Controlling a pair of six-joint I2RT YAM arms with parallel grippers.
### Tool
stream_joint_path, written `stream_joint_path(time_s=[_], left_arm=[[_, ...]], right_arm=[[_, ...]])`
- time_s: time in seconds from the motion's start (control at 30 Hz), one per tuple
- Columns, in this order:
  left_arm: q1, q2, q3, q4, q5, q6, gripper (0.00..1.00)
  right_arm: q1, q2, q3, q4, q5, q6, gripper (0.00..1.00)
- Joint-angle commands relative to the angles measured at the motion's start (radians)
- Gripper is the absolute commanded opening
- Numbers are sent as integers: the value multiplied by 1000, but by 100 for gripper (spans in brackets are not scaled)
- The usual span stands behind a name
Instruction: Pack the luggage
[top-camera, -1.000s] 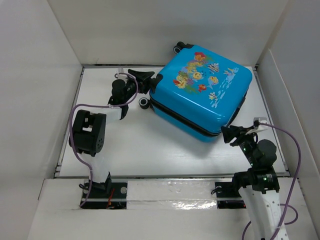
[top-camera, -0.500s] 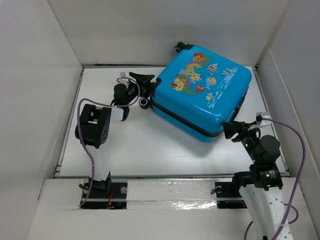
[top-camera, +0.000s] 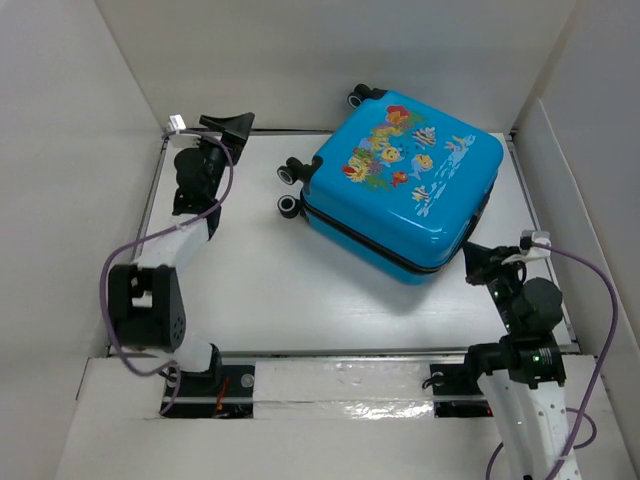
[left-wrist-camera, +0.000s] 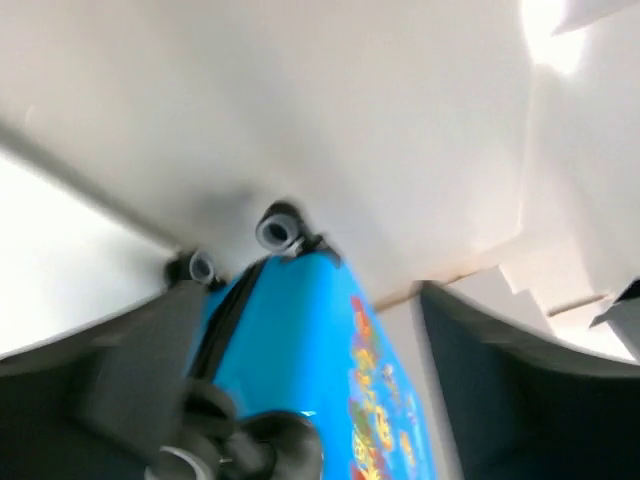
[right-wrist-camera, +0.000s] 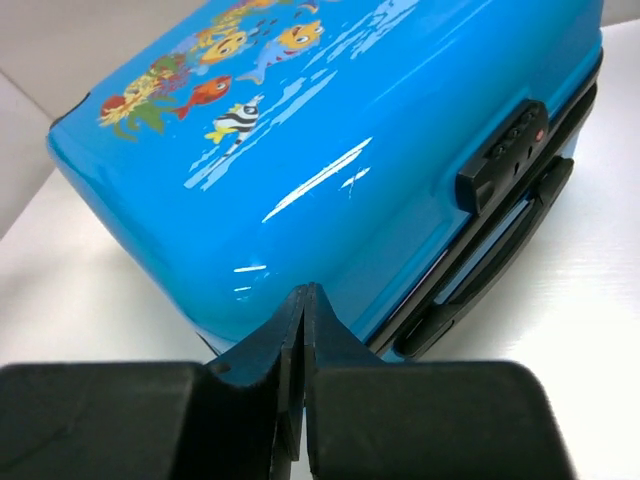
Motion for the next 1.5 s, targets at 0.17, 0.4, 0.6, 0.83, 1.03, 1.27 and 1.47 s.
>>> stream_joint_path(time_s=[0.17,0.4,0.6,0.83,1.03,1.27,1.47], left_arm=[[-345,-331,-286,54,-241,312,0],[-626,-393,-503,72,-395,432,0],[-649,-316,-526,147,-209,422,0],[-649,-215,-495,196,-77,435,0],[-671,-134,-482,259,-23,423,0],[-781,35,-333,264,-14,425,0],[-790,143,-264,293,-20,394,0]], right_arm=[[-2,-150,-181,-66,-86,122,0],[-2,-255,-215,-107,-48,127,41],[-2,-36,-261,129,-216,30,41],[-2,-43,-247,138,-183,-27,46],[-2,-80,-279,31,-216,48,55],[-2,-162,-335,133,-40,90,66],[-2,161,-286,321,-216,-24,70]])
